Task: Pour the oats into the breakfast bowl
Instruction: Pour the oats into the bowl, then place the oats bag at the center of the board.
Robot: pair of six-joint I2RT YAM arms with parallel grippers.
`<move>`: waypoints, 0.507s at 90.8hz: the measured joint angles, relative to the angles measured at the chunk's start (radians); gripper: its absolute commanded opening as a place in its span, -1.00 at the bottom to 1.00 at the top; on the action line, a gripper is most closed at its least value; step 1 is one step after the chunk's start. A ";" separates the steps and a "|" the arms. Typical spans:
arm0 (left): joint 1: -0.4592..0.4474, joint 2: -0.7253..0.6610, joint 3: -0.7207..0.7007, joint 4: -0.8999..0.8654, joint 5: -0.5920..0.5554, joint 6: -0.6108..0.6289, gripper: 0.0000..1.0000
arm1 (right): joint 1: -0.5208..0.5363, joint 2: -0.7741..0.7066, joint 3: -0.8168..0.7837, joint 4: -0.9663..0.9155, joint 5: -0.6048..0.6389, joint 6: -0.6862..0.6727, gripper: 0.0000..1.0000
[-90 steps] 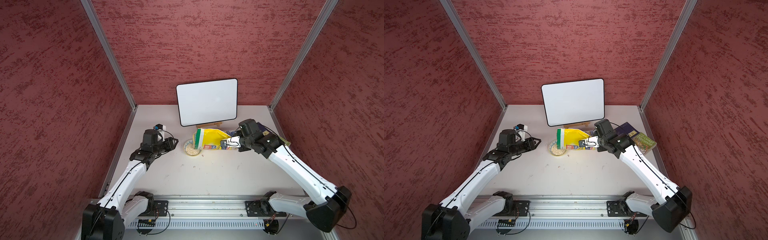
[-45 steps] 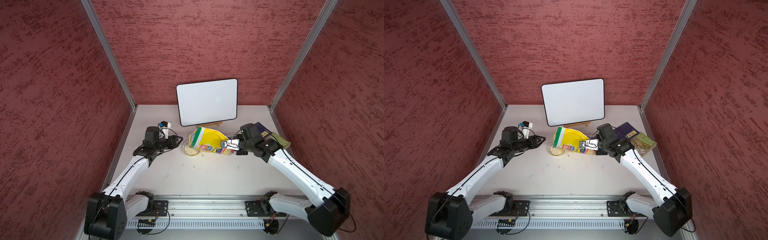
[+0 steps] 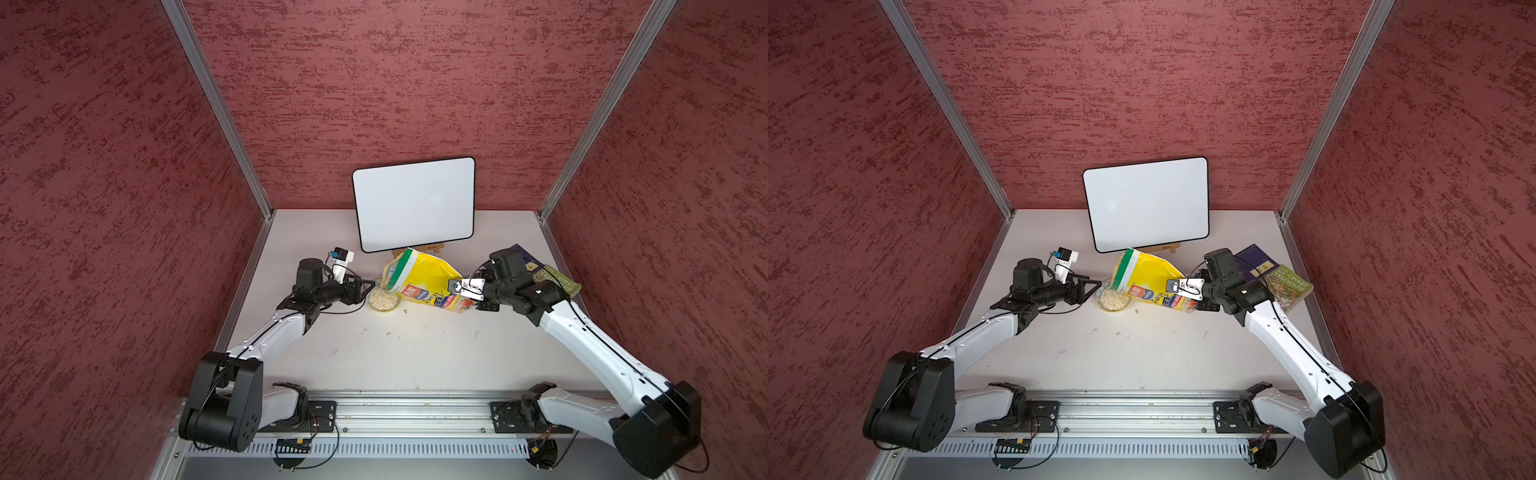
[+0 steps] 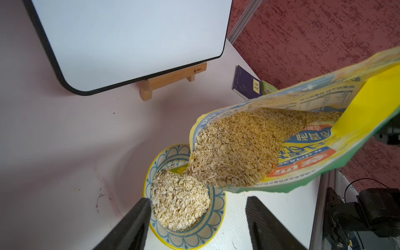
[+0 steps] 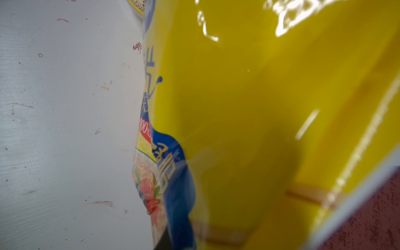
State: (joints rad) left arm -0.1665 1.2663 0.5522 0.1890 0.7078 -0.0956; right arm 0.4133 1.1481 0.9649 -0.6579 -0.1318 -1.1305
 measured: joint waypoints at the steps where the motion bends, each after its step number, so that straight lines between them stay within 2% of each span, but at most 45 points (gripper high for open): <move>1: 0.001 0.003 -0.008 0.012 0.004 0.004 0.53 | 0.000 0.000 0.000 0.000 0.000 0.000 -1.00; 16: 0.003 0.009 -0.083 0.169 0.091 0.074 0.54 | -0.005 -0.001 0.000 0.001 -0.001 -0.001 -1.00; 29: -0.027 -0.061 -0.123 0.267 0.138 0.132 0.54 | -0.005 -0.001 0.000 0.001 -0.001 -0.003 -1.00; 46: -0.116 -0.082 -0.077 0.251 0.161 0.205 0.36 | -0.005 -0.001 0.000 0.002 -0.001 -0.003 -1.00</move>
State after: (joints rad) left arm -0.2821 1.1847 0.4755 0.4404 0.8692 0.1093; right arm 0.4084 1.1473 0.9649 -0.6563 -0.1326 -1.1336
